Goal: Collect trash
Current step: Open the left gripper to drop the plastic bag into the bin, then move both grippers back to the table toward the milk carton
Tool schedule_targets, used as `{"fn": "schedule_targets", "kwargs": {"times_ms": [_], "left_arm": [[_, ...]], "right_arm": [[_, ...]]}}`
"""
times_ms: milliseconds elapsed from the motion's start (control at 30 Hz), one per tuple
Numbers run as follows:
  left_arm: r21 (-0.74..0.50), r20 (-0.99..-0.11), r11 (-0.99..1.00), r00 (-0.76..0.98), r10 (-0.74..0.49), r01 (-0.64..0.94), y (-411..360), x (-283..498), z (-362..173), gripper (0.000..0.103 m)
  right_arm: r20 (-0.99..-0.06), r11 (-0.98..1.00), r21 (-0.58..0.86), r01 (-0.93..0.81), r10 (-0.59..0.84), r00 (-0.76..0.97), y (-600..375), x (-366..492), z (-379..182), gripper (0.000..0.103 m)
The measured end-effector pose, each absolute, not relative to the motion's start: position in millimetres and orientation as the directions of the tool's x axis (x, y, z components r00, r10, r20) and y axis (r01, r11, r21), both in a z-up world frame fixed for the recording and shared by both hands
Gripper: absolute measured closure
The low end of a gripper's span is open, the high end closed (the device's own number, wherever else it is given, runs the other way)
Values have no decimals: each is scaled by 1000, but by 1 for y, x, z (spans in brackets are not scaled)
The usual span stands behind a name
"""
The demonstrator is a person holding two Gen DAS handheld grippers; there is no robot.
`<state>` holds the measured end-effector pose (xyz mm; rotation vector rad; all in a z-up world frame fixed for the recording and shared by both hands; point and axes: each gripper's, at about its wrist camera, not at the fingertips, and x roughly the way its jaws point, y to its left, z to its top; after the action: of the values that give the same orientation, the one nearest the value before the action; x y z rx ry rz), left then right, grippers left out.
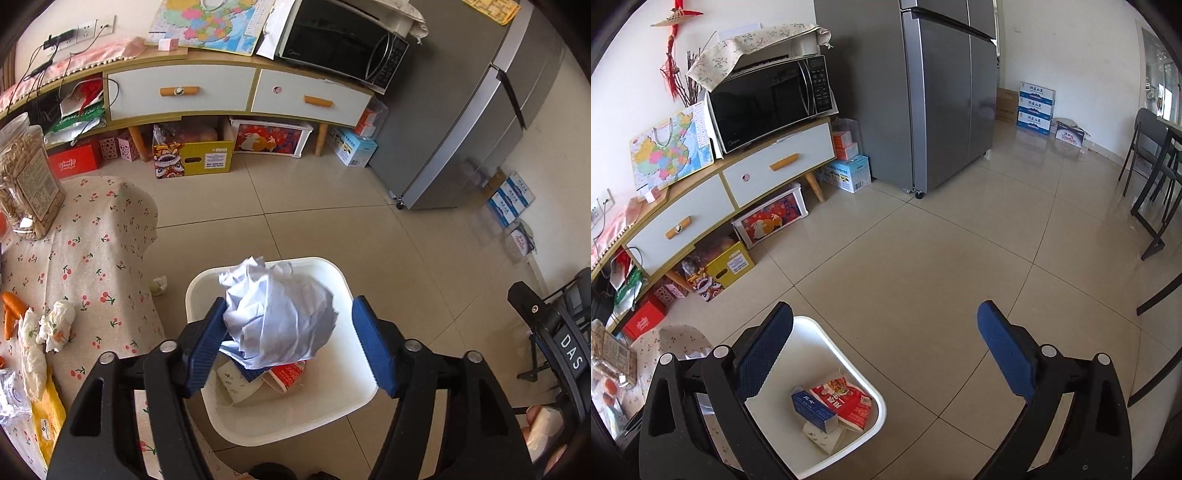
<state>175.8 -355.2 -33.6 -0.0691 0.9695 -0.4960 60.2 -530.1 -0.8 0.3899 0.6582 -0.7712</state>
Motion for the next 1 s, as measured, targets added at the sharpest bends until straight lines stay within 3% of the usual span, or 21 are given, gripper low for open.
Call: {"fn": "schedule_targets", "kwargs": {"times_ms": [267,600,1000], "left_arm": [[-179,-761,920,543,-354,348,-331,159,-22,12],[-51,-702,976,688,-185,210,-265,145,3,11],[5,-674,999,738,-33,49,-189,140,14,7]], "right_arm": [[-661,697,44,716,-517,544,-510,65,2,7],[-598,798,-48,601,-505,622,-445,72,12,7],[-561,882,-106,460,-435,705,-364,89,16,7]]}}
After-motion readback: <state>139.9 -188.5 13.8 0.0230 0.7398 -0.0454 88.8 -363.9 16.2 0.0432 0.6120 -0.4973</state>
